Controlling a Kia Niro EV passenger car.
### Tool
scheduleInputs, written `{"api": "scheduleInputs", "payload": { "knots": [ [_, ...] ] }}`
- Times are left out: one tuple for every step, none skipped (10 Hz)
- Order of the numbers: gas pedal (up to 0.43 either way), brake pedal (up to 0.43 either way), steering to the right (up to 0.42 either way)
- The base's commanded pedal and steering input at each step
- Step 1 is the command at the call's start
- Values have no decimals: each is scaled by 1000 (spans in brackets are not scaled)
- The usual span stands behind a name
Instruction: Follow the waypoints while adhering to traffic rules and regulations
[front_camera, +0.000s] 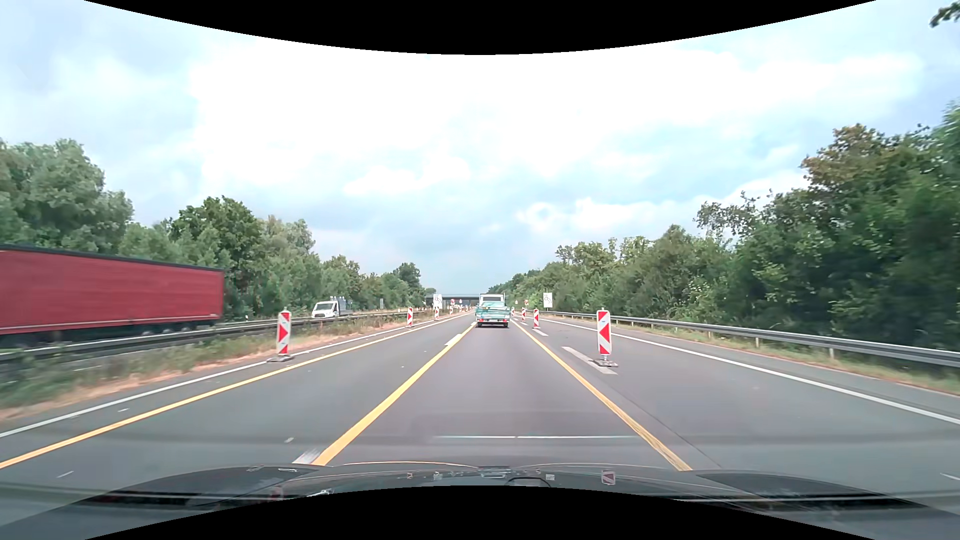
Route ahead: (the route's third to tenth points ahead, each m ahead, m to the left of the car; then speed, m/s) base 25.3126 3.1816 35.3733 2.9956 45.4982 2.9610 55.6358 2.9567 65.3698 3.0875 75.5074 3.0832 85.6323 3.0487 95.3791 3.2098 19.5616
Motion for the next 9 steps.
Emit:
{"api": "scheduleInputs", "payload": {
  "knots": [
    [228, 0, 4],
    [240, 0, 4],
    [248, 0, 1],
    [248, 0, -1],
    [248, 0, -2],
    [248, 0, -2],
    [248, 0, -2],
    [248, 0, -3],
    [248, 0, -3]
  ]
}}
